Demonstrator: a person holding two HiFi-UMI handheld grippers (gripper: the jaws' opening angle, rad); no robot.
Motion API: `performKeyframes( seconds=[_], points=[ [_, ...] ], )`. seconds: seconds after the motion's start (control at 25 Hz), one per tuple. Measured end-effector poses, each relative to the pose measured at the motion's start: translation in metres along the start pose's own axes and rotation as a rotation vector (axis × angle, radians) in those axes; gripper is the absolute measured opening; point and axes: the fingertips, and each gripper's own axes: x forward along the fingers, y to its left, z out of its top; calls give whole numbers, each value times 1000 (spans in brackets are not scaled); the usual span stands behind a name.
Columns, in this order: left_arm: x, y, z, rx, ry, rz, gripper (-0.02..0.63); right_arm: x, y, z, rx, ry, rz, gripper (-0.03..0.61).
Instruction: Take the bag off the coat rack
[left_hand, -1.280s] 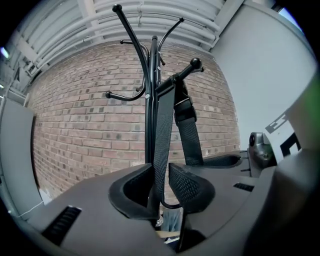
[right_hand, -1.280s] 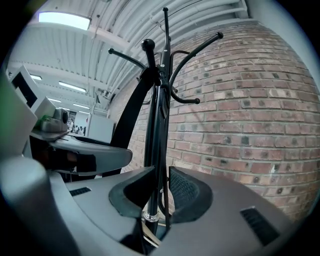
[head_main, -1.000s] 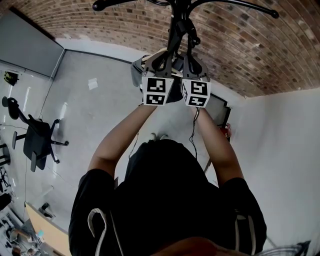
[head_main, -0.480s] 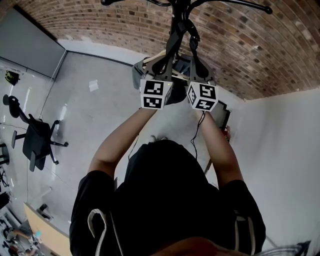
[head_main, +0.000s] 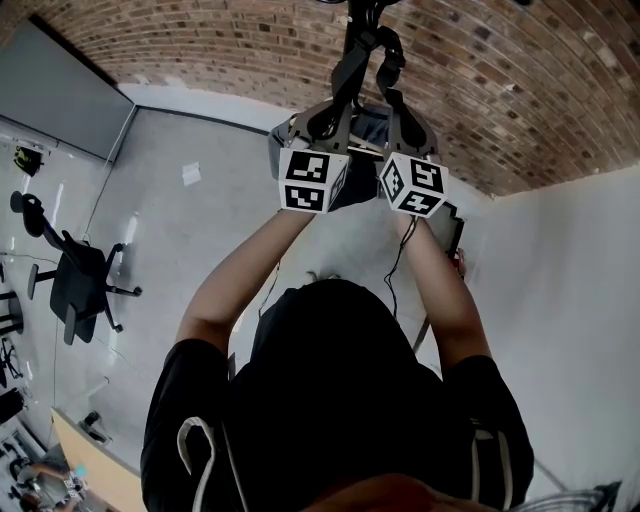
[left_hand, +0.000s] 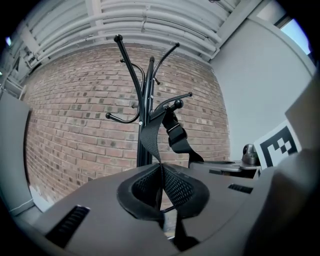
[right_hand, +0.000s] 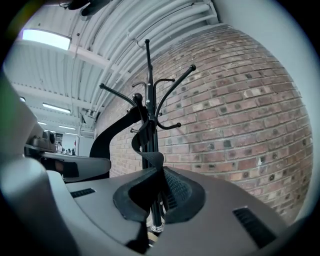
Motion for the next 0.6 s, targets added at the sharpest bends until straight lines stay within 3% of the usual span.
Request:
performKeyframes(
  seconds=[0.6],
  points=[
    [-16,-15,52,-14,-108,-32,23,-27,2,53,8,-105,2,21]
  ],
)
